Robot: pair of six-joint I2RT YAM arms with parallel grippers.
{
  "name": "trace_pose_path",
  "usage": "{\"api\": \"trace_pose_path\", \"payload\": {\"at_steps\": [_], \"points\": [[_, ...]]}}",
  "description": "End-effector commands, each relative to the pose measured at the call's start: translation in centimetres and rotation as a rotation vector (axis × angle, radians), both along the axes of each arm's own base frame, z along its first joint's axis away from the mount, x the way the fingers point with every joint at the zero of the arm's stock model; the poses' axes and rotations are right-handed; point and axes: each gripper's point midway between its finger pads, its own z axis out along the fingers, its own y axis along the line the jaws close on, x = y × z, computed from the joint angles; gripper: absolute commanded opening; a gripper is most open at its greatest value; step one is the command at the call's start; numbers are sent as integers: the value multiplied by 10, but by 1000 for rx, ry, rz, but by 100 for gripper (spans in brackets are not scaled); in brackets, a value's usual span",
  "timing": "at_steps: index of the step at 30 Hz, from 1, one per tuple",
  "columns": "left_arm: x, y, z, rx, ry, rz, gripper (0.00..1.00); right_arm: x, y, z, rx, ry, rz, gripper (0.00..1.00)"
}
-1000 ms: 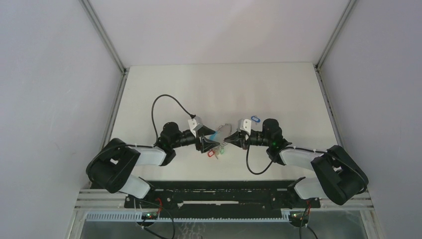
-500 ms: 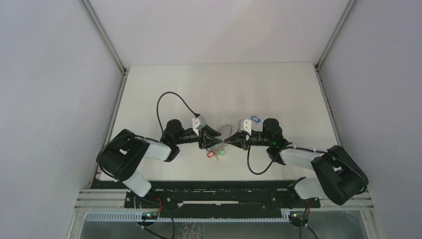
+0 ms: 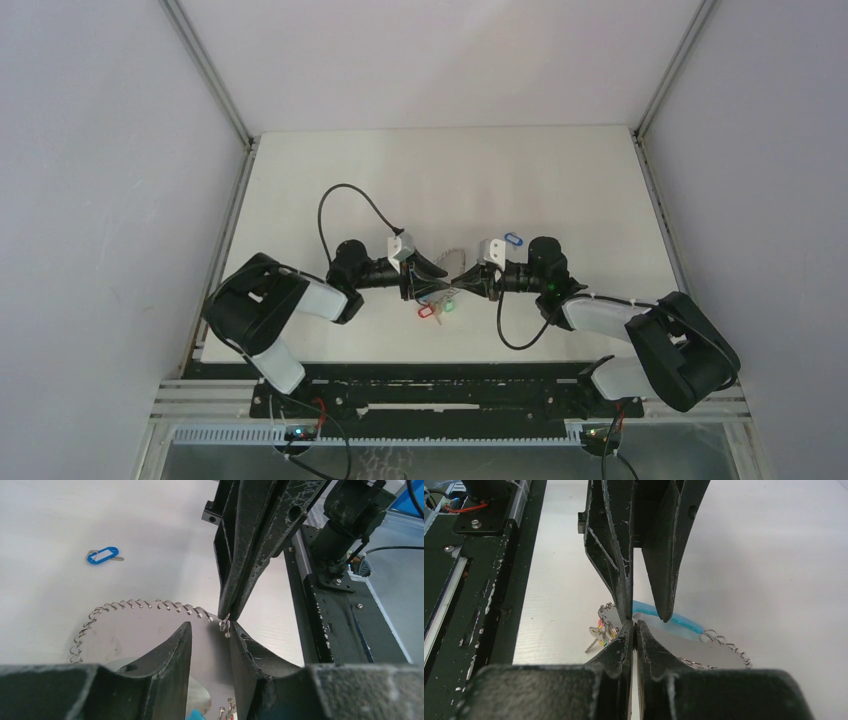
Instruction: Put the keys on the keyring
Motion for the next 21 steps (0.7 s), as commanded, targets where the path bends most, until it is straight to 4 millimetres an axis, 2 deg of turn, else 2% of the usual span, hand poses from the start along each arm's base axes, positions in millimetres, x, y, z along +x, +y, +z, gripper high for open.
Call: {"api": "trace_pose_path", "payload": {"at_steps": [1,7,14,21], "points": [[-5,-5,20,-52,-63,-48,38,10,6,29,51,-104,13,0],[-7,-5,20,-50,-57,-58,37,9,5,30,50,-105,12,0],[-7,-6,16,-40,-43,-70,26,8,5,33,55,-108,19,0],[-8,-10,11,-34,-20,-87,26,6,6,36,65,-111,24,0]]}}
